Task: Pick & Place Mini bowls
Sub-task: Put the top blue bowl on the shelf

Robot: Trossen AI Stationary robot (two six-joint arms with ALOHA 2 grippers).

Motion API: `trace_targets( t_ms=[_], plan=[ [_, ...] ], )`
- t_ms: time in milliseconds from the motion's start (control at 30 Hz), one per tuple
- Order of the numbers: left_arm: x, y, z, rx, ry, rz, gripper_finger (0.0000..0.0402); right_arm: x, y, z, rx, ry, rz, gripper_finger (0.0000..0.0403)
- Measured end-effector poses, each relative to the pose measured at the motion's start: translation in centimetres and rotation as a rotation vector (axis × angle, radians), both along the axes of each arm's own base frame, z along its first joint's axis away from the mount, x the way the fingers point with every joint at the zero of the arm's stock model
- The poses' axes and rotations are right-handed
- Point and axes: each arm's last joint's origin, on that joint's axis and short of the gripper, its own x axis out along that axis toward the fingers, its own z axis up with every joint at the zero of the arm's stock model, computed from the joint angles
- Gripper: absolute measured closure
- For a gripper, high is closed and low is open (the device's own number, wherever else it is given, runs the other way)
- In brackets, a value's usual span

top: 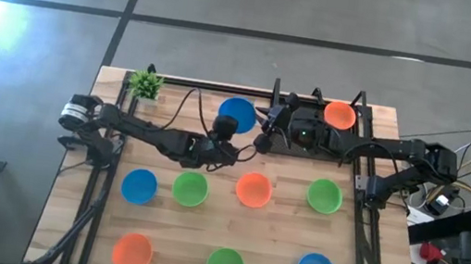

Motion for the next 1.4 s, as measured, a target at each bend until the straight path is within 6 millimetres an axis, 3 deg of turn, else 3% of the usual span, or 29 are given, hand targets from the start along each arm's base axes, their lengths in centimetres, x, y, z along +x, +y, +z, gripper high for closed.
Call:
trace_targets(
  t_ms=[467, 833, 1033, 1167, 1400],
  plan=[
    [0.6, -0.9, 0.9, 0.003, -0.092, -0.026, 0.0401, -0.2, -0.5, -0.1, 0.076, -0.022, -0.046, 0.0330],
    [0.3, -0.8, 0.7, 0.055, -0.053, 0.019, 0.0401, -0.6, -0.5, -1.1, 0.187, 0.022, -0.087, 0.0328],
    [0.3, -0.9, 0.7, 0.054, -0.056, 0.017, 0.0401, -0.6, -0.7, -1.1, 0.173, 0.033, -0.086, 0.0345],
    [0.4, -1.0, 0.7, 0.050, -0.066, 0.017, 0.0401, -0.6, -0.7, -1.1, 0.154, 0.040, -0.084, 0.0383],
    [0.4, -1.0, 0.7, 0.041, -0.071, 0.013, 0.0400, -0.6, -0.7, -1.1, 0.149, 0.042, -0.084, 0.0392]
  ],
)
